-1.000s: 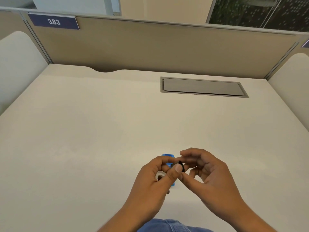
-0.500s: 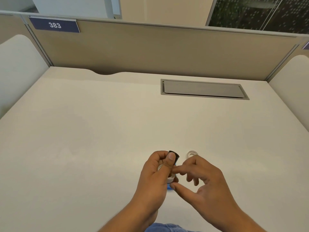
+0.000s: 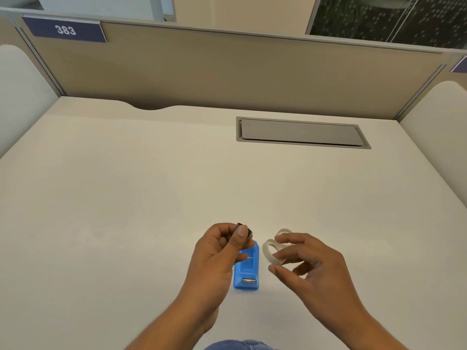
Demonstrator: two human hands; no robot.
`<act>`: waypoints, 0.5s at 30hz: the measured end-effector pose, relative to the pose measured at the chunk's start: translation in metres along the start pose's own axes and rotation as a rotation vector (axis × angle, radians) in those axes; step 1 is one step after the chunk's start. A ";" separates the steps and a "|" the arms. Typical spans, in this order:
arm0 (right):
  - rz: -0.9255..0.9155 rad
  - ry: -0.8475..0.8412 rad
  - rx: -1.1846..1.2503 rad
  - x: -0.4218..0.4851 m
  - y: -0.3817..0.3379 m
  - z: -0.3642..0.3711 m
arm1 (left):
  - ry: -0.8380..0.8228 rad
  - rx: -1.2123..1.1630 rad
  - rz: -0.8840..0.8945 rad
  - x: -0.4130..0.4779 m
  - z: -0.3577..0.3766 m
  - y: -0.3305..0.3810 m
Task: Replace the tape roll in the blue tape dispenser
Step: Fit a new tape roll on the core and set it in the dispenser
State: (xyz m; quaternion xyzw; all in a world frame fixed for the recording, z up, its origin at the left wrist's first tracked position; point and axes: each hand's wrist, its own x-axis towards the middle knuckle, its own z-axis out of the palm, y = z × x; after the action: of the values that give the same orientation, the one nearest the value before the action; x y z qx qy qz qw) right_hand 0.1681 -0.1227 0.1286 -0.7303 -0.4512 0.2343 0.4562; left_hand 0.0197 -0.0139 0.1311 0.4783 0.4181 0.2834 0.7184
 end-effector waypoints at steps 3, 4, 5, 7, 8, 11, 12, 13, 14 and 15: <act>0.117 0.041 -0.042 0.006 0.022 -0.004 | 0.002 -0.002 -0.010 0.003 -0.004 -0.003; 0.153 0.045 -0.054 0.008 0.028 -0.004 | 0.004 0.004 -0.016 0.004 -0.005 -0.004; 0.183 0.041 -0.063 0.010 0.034 -0.005 | 0.007 0.013 -0.023 0.004 -0.005 -0.005; 0.210 0.026 -0.076 0.015 0.043 -0.004 | 0.004 0.035 -0.039 0.005 -0.004 -0.008; 0.213 0.017 -0.088 0.018 0.047 -0.004 | -0.001 0.046 -0.049 0.006 -0.003 -0.009; 0.223 -0.037 -0.174 0.024 0.060 0.001 | -0.006 0.072 -0.067 0.008 -0.002 -0.010; 0.236 -0.059 -0.210 0.026 0.064 0.004 | -0.005 0.078 -0.070 0.009 -0.002 -0.010; 0.256 -0.077 -0.241 0.027 0.068 0.007 | -0.004 0.081 -0.073 0.010 -0.002 -0.010; 0.276 -0.095 -0.262 0.027 0.071 0.010 | -0.003 0.084 -0.077 0.011 -0.002 -0.010; 0.288 -0.113 -0.280 0.028 0.075 0.013 | -0.001 0.086 -0.081 0.012 -0.002 -0.010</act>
State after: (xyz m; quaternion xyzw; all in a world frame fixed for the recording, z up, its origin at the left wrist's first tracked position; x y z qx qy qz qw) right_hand 0.2050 -0.1057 0.0590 -0.8292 -0.3953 0.2727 0.2860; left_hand 0.0243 -0.0071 0.1171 0.4918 0.4484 0.2356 0.7082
